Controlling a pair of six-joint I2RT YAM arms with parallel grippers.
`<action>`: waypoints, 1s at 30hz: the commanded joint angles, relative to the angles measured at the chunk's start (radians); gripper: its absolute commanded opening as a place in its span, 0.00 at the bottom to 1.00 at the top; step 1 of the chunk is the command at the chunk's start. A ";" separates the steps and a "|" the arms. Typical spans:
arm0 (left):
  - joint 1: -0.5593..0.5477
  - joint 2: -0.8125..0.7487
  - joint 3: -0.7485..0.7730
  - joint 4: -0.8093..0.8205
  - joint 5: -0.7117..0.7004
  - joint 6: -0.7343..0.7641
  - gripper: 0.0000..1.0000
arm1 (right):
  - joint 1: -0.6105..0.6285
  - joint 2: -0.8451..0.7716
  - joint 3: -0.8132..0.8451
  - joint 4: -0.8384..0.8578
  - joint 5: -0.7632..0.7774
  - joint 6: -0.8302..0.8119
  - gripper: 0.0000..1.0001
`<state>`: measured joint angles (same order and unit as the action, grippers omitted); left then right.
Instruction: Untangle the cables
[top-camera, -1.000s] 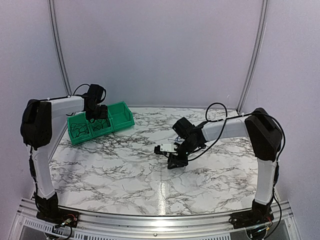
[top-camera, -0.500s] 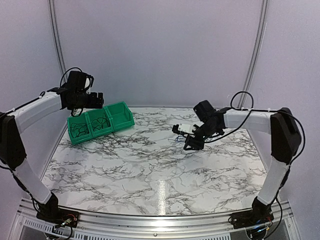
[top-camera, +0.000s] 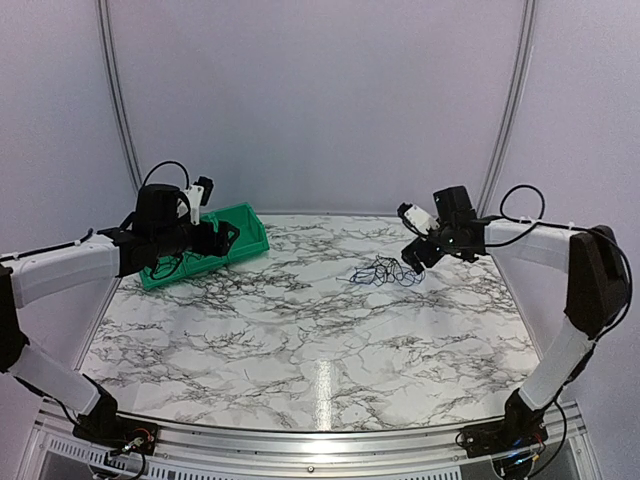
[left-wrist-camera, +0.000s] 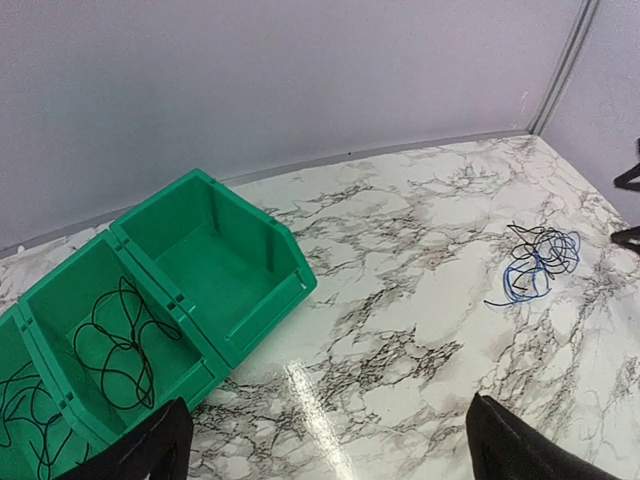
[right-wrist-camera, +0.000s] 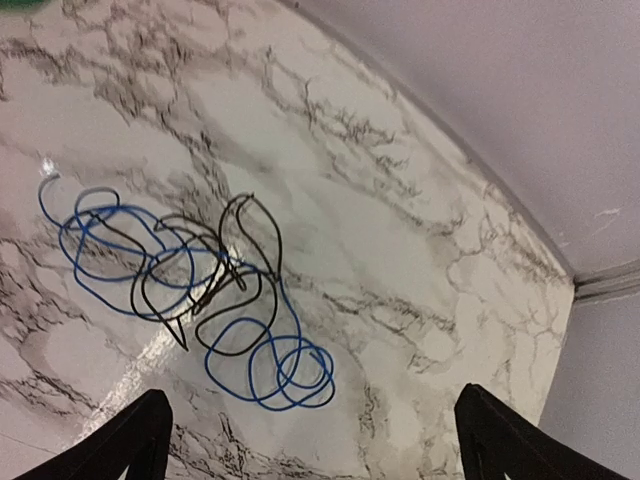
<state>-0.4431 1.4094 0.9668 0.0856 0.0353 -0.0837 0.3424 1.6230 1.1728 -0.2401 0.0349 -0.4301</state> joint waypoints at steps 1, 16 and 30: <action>-0.054 -0.076 -0.016 0.092 -0.076 0.041 0.99 | 0.027 0.046 0.029 -0.075 0.137 0.008 0.99; -0.064 -0.022 -0.060 0.173 -0.563 0.036 0.99 | 0.055 -0.096 0.195 -0.044 -0.162 -0.079 0.99; -0.067 -0.116 -0.080 0.289 0.020 -0.139 0.53 | -0.020 -0.053 0.051 0.069 -0.292 -0.213 0.78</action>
<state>-0.4995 1.2377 0.8017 0.3305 -0.2016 -0.1844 0.3302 1.5707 1.2613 -0.1650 -0.0578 -0.5388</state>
